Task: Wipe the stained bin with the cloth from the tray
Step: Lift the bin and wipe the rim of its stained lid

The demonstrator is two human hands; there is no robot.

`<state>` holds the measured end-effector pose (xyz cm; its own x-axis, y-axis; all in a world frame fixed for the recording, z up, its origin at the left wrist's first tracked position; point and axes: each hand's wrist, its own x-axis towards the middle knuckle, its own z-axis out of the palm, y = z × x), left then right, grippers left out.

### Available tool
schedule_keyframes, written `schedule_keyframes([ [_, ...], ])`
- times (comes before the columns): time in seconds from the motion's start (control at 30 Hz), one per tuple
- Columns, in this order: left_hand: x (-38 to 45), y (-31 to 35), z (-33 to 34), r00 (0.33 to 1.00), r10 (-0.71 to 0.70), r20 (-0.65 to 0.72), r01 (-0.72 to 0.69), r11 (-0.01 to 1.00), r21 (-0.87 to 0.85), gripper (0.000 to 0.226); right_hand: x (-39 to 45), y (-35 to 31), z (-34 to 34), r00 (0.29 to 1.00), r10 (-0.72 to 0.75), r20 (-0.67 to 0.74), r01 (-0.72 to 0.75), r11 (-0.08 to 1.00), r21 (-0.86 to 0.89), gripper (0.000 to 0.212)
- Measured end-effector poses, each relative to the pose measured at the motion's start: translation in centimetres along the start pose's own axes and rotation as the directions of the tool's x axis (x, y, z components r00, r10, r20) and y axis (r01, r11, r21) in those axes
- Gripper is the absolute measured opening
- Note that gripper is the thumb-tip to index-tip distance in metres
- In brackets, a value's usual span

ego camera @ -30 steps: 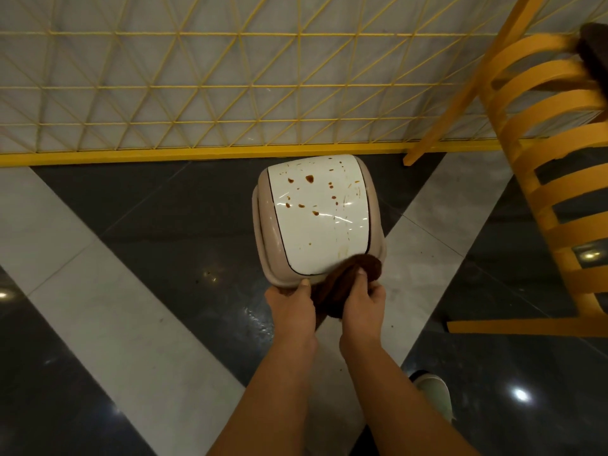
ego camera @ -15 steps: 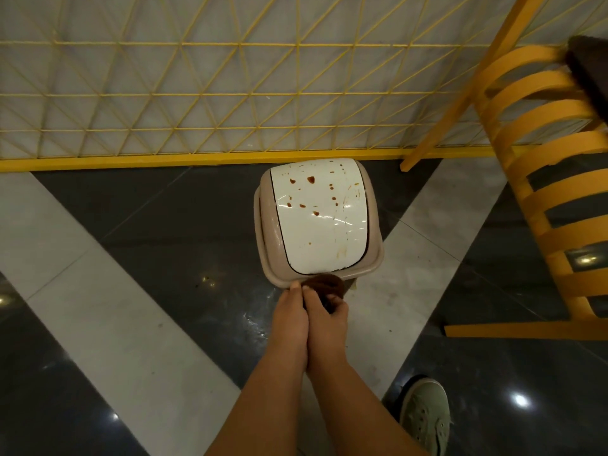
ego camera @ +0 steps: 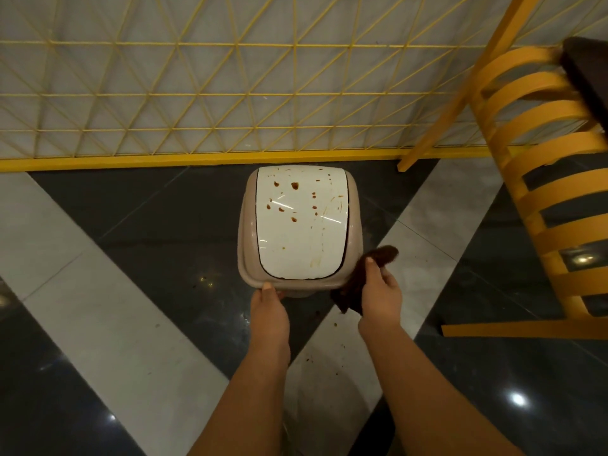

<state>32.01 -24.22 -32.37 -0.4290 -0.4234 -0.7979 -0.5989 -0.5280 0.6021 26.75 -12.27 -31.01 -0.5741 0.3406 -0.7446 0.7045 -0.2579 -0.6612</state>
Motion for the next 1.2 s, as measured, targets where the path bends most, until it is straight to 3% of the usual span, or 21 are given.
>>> schedule_keyframes([
  [0.13, 0.3, 0.4, -0.4, 0.999, 0.032, -0.027, -0.033, 0.999, -0.032, 0.041, 0.1, -0.1, -0.1, 0.996, -0.003, 0.093, 0.012, 0.996, -0.090, 0.028],
  [0.27, -1.2, 0.1, 0.8, 0.993, 0.025, 0.117, -0.018, 0.998, -0.062, 0.026, -0.7, 1.4, -0.2, 0.996, -0.034, 0.079, 0.040, 0.995, -0.088, 0.026],
  [0.37, -1.5, -1.4, 2.1, 0.982, -0.009, 0.189, 0.026, 0.996, -0.090, 0.036, -1.7, 3.3, 0.6, 0.995, -0.098, 0.031, 0.100, 0.992, -0.079, 0.026],
  [0.5, -1.4, -1.7, 2.4, 0.993, -0.015, 0.118, 0.025, 0.996, -0.083, 0.026, -3.6, 5.4, 1.1, 0.994, -0.110, 0.014, 0.110, 0.990, -0.088, 0.019],
  [0.63, -1.3, -1.5, 2.1, 0.994, 0.014, 0.107, -0.010, 0.999, -0.035, 0.031, -2.9, 4.7, 0.9, 0.996, -0.083, 0.022, 0.084, 0.995, -0.062, 0.014],
  [0.77, -1.3, -1.4, 2.2, 0.991, 0.034, 0.133, -0.030, 0.999, -0.029, 0.037, 0.3, 1.4, 0.9, 0.998, -0.064, 0.004, 0.064, 0.988, -0.143, 0.030],
  [0.9, -1.3, -1.5, 2.4, 0.992, 0.042, 0.119, -0.037, 0.998, -0.044, 0.035, 1.1, 0.0, 1.9, 0.990, -0.135, -0.029, 0.126, 0.969, -0.212, 0.039],
  [1.1, -1.2, -1.1, 2.1, 0.994, 0.021, 0.105, -0.018, 1.000, -0.025, 0.028, -2.6, 5.2, 1.2, 0.999, -0.039, -0.009, 0.039, 0.999, -0.028, 0.022],
  [1.2, -0.8, -1.3, 1.7, 0.992, 0.040, 0.118, -0.042, 0.999, 0.015, 0.029, -2.1, 4.2, 0.8, 0.999, -0.045, 0.001, 0.045, 0.998, -0.038, 0.019],
])
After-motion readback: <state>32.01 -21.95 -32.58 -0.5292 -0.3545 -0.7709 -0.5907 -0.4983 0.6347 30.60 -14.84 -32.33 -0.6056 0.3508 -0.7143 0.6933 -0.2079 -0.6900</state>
